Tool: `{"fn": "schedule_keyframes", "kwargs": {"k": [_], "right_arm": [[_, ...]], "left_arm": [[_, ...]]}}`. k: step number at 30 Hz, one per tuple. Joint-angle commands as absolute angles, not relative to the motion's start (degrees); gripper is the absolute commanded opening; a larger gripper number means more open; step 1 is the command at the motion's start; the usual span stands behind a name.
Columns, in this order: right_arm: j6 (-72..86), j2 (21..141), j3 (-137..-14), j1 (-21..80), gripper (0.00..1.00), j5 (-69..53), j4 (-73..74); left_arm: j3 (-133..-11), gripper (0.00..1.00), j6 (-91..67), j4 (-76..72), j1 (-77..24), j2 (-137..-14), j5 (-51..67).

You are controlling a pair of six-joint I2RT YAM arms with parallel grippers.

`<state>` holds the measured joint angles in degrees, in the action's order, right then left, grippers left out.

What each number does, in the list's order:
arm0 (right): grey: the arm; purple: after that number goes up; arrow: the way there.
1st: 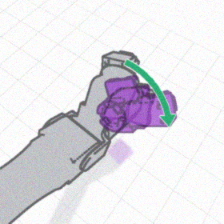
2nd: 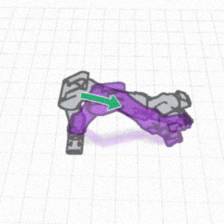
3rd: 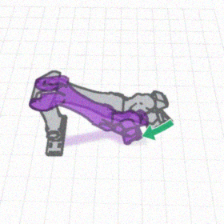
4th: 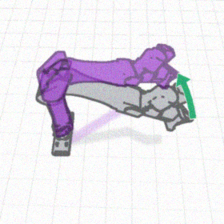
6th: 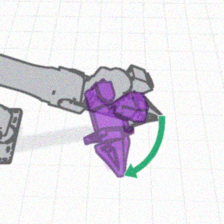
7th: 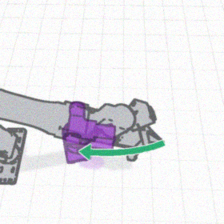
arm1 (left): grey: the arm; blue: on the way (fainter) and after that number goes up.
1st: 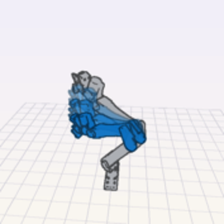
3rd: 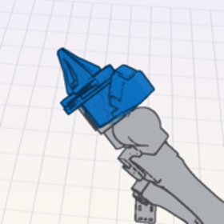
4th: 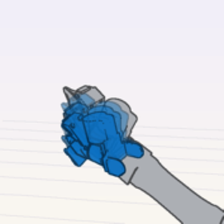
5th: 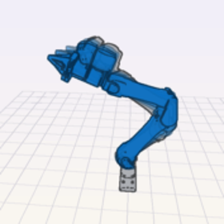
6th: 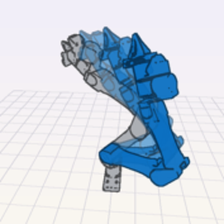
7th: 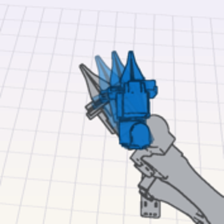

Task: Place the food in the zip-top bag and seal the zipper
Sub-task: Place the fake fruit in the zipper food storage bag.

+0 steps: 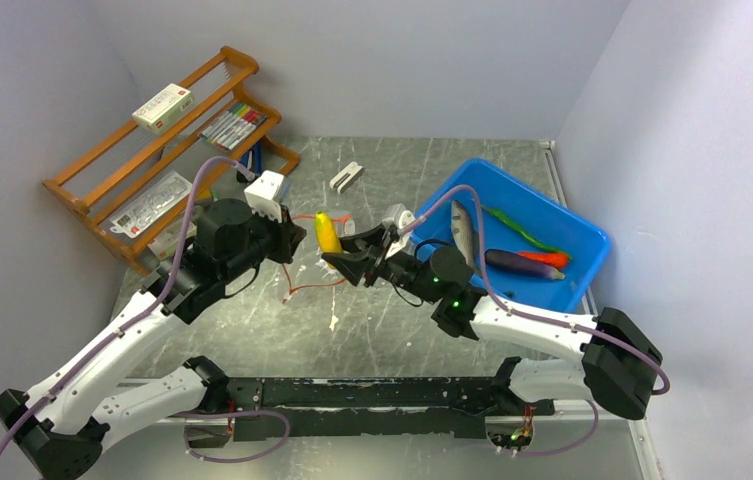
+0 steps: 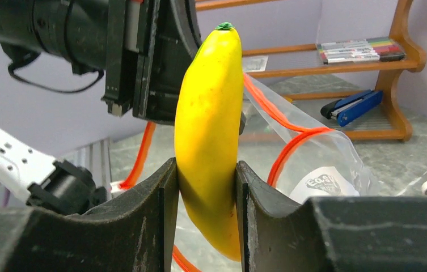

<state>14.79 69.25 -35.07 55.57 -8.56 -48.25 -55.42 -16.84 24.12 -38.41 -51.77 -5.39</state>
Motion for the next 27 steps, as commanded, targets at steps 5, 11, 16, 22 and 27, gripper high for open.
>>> {"fn": "schedule_keyframes", "kwargs": {"k": [5,11,16,22,27], "right_arm": [[6.28,68.7,-38.01,55.85,0.36,-14.33,-44.36],[6.57,69.3,-38.77,55.91,0.5,-15.29,-41.42],[6.79,69.21,-38.74,55.9,0.55,-14.89,-41.74],[8.61,69.4,-42.39,55.98,0.54,-10.99,-34.68],[10.98,68.43,-43.71,56.02,0.52,-6.64,-31.78]], "left_arm": [[-56.89,0.07,-18.37,25.22,-37.97,-50.67,-0.21],[-56.4,0.07,-18.2,24.79,-37.97,-50.84,-1.09],[-56.59,0.07,-18.22,24.8,-37.97,-51.37,-1.26],[-56.14,0.07,-18.43,24.48,-37.95,-50.94,-2.18],[-56.07,0.07,-18.52,24.98,-37.97,-51.71,-3.72]]}}
